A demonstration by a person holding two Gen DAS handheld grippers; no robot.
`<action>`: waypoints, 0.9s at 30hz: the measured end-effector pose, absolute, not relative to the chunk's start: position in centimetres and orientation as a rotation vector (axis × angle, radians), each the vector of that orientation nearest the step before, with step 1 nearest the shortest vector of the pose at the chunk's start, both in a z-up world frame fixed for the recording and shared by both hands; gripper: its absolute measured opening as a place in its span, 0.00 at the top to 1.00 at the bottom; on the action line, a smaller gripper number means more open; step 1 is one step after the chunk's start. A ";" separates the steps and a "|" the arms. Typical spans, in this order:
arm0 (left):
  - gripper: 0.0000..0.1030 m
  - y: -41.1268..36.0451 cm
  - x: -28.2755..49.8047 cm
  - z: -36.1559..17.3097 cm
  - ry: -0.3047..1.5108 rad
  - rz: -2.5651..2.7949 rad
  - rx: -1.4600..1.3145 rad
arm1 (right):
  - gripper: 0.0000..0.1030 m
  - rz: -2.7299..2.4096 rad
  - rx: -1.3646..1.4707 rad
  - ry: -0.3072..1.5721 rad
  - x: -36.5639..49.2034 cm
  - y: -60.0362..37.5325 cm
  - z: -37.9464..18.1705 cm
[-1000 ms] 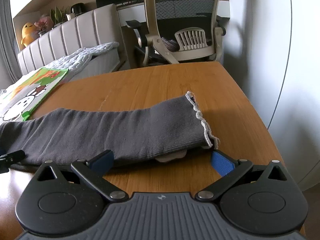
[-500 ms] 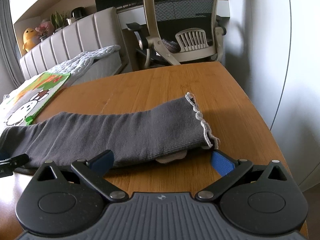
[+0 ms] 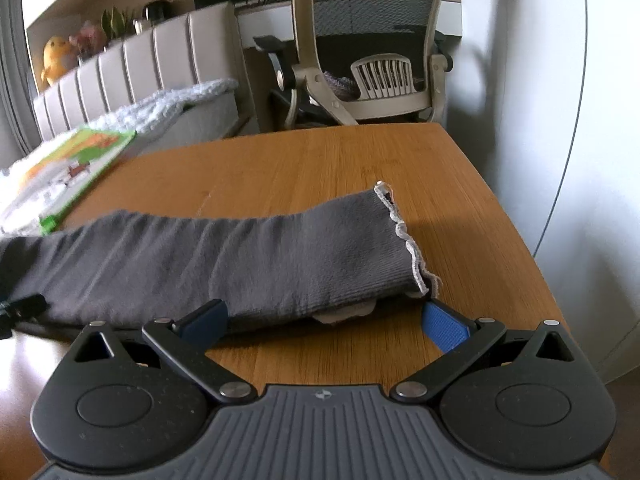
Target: Fold clothes
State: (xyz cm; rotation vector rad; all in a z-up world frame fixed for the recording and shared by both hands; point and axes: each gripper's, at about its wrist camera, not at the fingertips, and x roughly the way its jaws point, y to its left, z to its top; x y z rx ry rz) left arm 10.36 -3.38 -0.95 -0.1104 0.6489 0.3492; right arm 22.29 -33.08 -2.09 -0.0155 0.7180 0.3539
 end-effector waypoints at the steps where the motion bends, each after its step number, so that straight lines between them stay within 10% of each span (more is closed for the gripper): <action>1: 0.00 -3.4 10.4 -0.9 0.649 0.349 -0.111 | 0.00 0.351 -0.026 0.720 22.3 -32.9 -2.1; 27: 0.00 -3.3 10.4 -1.0 0.649 0.349 -0.110 | 0.00 0.347 -0.052 0.722 22.3 -32.6 -2.1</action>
